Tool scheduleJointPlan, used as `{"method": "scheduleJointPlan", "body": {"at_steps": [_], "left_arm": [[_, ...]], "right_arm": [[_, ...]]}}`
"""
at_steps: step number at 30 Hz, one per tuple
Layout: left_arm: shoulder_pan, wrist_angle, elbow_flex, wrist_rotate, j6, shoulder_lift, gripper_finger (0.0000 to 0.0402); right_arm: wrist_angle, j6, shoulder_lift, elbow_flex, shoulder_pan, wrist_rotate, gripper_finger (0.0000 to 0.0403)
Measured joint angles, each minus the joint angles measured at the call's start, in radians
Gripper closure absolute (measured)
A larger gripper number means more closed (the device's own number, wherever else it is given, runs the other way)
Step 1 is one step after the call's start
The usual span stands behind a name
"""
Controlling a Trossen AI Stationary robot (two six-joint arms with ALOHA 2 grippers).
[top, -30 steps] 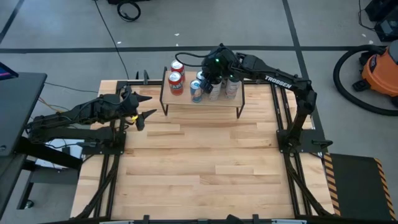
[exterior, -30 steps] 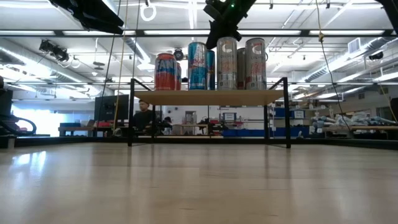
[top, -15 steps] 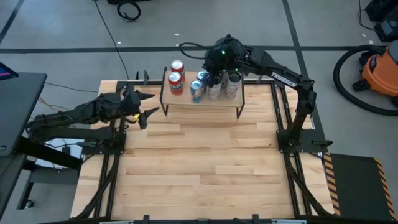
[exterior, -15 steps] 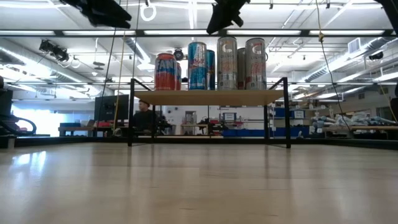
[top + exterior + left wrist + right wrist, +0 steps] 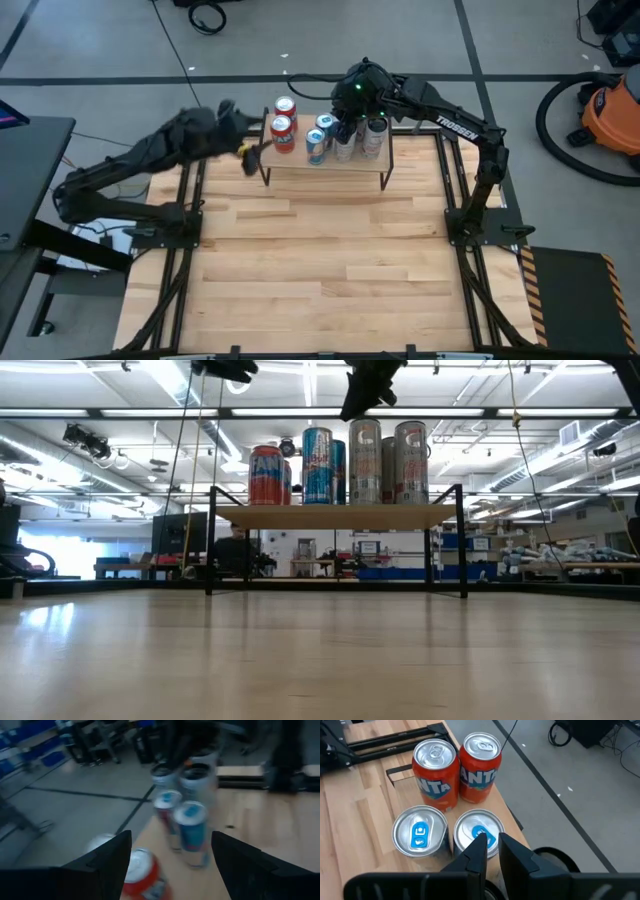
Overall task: Place canned beverage on shelf
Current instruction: Adjust the soda cans on the shelf
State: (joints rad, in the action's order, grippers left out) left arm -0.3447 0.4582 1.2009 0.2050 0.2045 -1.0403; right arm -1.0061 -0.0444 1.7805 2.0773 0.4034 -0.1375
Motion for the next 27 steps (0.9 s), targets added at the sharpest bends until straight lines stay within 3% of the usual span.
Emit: {"method": "scheduleJointPlan", "body": {"at_steps": [2,7,11,16,27], "left_arm": [[-0.050,0.053,0.084,-0.011,0.020,-0.059,0.0124],[-0.157,0.147,0.254,-0.187,0.028,-0.203,0.0124],[-0.204,0.169,0.343,-0.265,0.083,-0.305,0.0124],[-0.239,0.171,0.418,-0.324,0.143,-0.416,0.0124],[-0.243,0.146,0.557,-0.350,0.146,-0.613,0.0124]], "right_arm": [[-0.001,-0.001,0.000,0.000,0.000,0.000,0.0346],[-0.003,-0.006,0.000,0.000,0.000,-0.001,0.0346],[-0.004,-0.007,-0.009,0.000,0.001,-0.024,0.0346],[-0.008,-0.010,-0.058,0.000,0.005,-0.112,0.0346],[-0.032,0.026,-0.135,0.002,0.039,-0.097,0.0346]]}}
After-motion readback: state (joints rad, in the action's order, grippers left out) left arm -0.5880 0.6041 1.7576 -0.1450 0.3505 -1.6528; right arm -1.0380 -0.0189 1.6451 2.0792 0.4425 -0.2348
